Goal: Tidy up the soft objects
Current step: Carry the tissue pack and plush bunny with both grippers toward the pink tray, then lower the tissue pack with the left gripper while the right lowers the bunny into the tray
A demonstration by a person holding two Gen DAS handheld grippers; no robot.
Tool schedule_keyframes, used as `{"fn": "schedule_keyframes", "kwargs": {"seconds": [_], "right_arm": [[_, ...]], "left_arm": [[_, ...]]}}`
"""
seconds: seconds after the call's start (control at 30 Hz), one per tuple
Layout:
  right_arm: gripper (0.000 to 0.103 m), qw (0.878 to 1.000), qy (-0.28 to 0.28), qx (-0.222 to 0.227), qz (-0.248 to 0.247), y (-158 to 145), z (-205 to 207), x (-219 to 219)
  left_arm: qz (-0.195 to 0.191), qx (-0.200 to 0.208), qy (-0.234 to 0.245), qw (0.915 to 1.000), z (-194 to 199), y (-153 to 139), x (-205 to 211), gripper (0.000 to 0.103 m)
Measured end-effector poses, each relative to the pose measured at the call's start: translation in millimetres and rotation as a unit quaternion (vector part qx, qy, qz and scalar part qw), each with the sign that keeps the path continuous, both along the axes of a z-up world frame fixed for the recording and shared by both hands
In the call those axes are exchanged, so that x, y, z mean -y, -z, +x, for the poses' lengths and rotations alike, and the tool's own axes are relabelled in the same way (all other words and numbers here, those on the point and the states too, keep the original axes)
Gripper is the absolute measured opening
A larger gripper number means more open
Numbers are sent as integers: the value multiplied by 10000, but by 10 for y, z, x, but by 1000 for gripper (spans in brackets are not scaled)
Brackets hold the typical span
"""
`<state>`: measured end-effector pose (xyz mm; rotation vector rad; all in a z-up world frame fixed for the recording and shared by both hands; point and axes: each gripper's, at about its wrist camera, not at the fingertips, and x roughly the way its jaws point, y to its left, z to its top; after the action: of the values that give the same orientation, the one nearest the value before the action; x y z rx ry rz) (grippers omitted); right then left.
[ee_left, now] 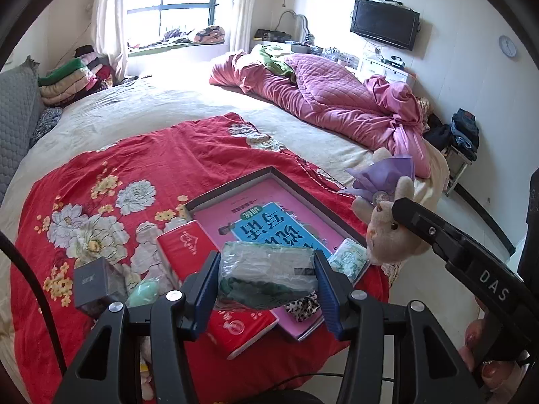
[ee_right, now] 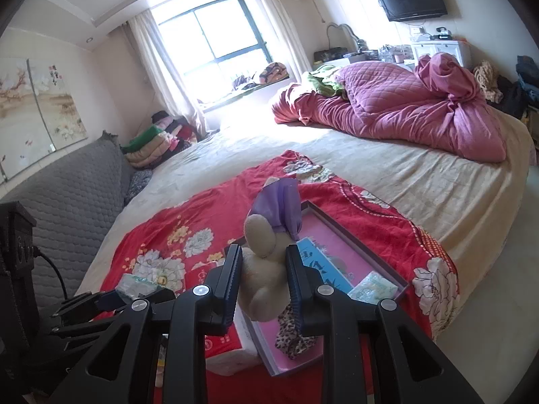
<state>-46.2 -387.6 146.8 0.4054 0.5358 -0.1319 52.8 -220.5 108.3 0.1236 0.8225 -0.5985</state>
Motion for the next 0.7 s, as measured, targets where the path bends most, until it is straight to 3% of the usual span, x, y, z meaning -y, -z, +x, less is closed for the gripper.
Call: {"fn": "schedule_keyframes", "kwargs": {"seconds": [0.7], "right_arm": [[27,9978,-7,-437,495,567,228,356]], "left_arm": [[522,-512,167,9972,407,660,500,53]]}}
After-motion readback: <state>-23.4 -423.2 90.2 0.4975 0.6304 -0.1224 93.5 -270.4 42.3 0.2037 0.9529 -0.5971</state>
